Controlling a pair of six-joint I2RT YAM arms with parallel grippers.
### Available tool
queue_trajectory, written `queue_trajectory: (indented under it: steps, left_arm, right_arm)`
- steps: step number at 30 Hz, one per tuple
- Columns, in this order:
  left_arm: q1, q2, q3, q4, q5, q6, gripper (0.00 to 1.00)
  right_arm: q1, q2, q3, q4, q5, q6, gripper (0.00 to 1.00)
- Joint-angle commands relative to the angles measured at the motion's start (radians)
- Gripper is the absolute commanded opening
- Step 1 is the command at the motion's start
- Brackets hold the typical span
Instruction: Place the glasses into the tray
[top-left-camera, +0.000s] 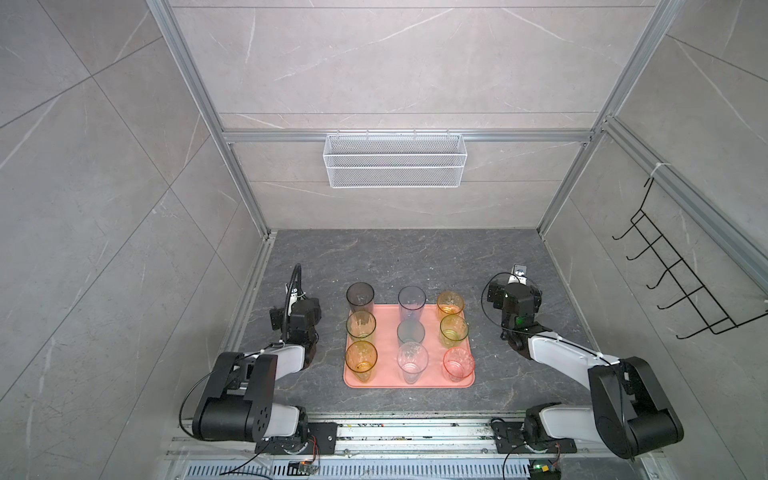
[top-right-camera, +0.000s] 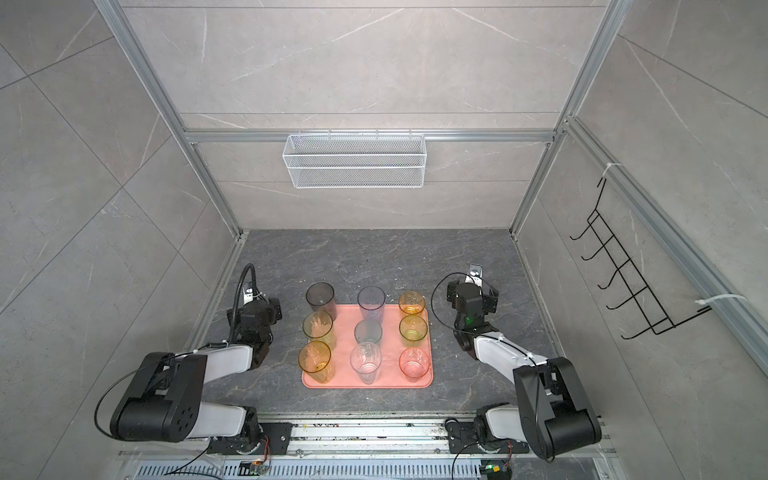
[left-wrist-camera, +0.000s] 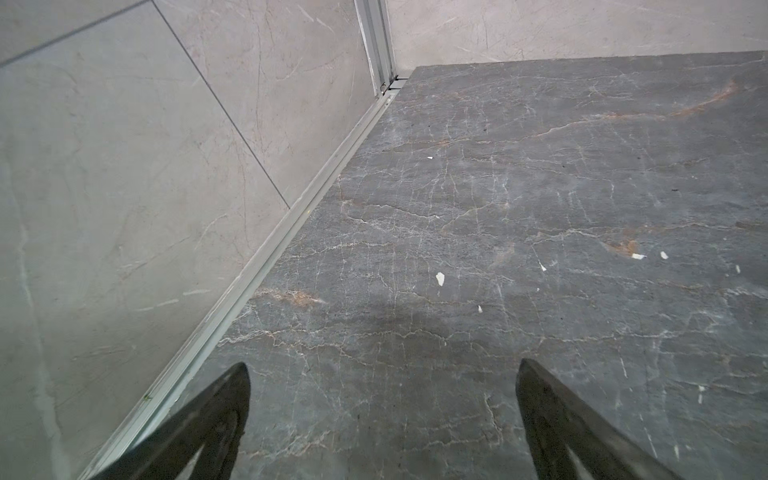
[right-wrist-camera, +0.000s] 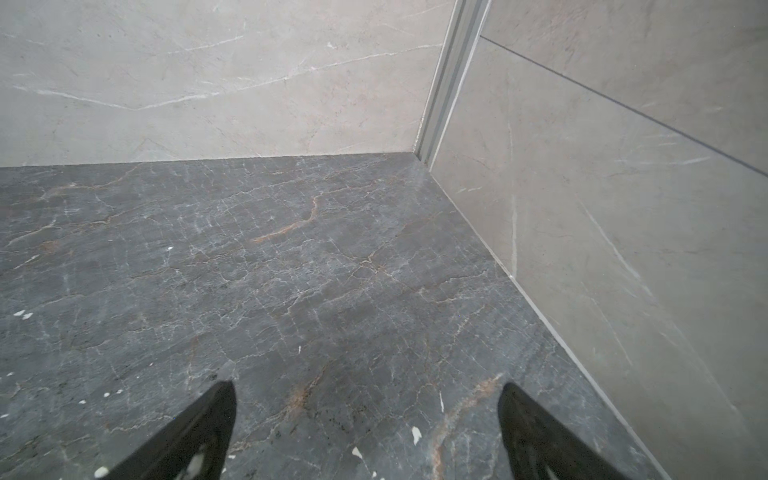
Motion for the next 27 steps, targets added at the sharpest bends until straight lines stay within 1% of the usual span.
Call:
queue_trajectory:
  steps: [1,2,4,7,9,10,11,13,14,17,19,22,25,27]
  left_arm:
    - [0.054,0.002,0.001,0.079,0.138,-0.019,0.99]
    - [0.065,0.01,-0.009,0.115,0.172,-0.012,0.99]
    - [0.067,0.01,-0.007,0.105,0.203,-0.008,0.99]
    - [0.067,0.04,-0.029,0.176,0.271,0.022,1.0]
    - [0.068,0.07,-0.045,0.23,0.267,0.02,1.0]
    - [0.066,0.103,-0.054,0.285,0.262,0.026,1.0]
    - [0.065,0.111,-0.048,0.294,0.264,0.037,1.0]
    - [0.069,0.088,-0.025,0.203,0.28,0.022,1.0]
    - [0.071,0.1,-0.025,0.222,0.281,0.024,1.0]
    - [0.073,0.094,-0.024,0.212,0.284,0.021,1.0]
    - [0.074,0.095,-0.023,0.208,0.284,0.022,1.0]
    - [0.074,0.094,-0.024,0.211,0.284,0.022,1.0]
    - [0.074,0.095,-0.024,0.21,0.284,0.023,1.0]
    - [0.074,0.094,-0.024,0.211,0.284,0.023,1.0]
  right_arm:
    - [-0.005,0.019,-0.013,0.125,-0.057,-0.048,0.99]
    - [-0.005,0.021,-0.012,0.132,-0.066,-0.049,0.99]
    - [-0.004,0.02,-0.016,0.132,-0.077,-0.053,0.99]
    - [-0.006,0.015,-0.018,0.129,-0.104,-0.06,0.99]
    - [-0.008,0.017,-0.013,0.119,-0.111,-0.06,0.99]
    - [-0.008,0.014,-0.013,0.114,-0.121,-0.066,0.99]
    - [-0.005,0.008,-0.014,0.104,-0.131,-0.066,0.99]
    - [-0.008,-0.008,-0.02,0.079,-0.148,-0.062,0.99]
    - [-0.006,-0.019,-0.029,0.076,-0.154,-0.059,0.99]
    - [-0.008,-0.04,-0.056,0.092,-0.164,-0.053,0.99]
    - [-0.007,-0.051,-0.06,0.07,-0.179,-0.052,0.99]
    - [-0.007,-0.054,-0.08,0.078,-0.171,-0.044,0.99]
    - [-0.008,-0.044,-0.109,0.117,-0.182,-0.046,0.99]
    - [-0.008,-0.003,-0.143,0.205,-0.183,-0.049,0.99]
